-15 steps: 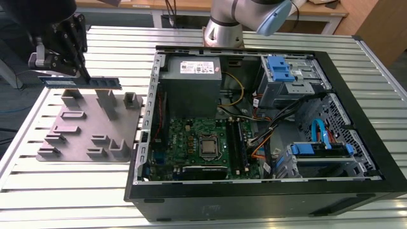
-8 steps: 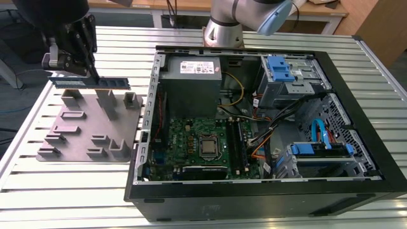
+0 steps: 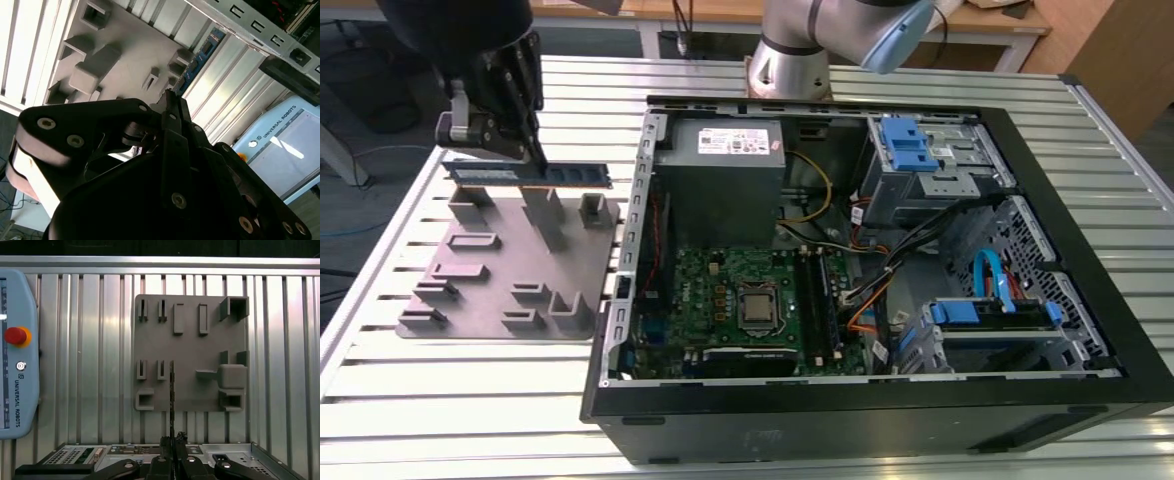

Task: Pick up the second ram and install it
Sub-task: 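Pick up the second ram and move it above second insertion slot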

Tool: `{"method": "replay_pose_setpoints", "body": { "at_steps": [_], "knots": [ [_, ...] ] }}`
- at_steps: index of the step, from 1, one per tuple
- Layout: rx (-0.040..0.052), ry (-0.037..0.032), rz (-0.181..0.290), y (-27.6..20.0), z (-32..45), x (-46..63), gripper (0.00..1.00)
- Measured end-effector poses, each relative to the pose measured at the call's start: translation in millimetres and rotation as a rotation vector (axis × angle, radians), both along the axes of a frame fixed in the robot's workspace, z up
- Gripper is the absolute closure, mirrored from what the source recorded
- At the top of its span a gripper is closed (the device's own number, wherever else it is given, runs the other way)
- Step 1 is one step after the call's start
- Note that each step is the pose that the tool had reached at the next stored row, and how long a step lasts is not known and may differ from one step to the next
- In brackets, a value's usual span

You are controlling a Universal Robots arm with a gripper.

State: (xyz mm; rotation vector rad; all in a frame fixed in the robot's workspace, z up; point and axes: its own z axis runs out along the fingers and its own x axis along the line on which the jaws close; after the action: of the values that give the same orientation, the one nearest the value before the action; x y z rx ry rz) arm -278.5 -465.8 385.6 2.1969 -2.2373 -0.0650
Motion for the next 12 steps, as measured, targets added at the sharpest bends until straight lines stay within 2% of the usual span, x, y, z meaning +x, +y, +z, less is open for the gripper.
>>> {"method": "replay_pose_setpoints", "body": {
  "at_steps": [12],
  "knots": [
    [0.0000,0.0004,0.000,0.0,0.0,23.4,0.86]
  ]
}}
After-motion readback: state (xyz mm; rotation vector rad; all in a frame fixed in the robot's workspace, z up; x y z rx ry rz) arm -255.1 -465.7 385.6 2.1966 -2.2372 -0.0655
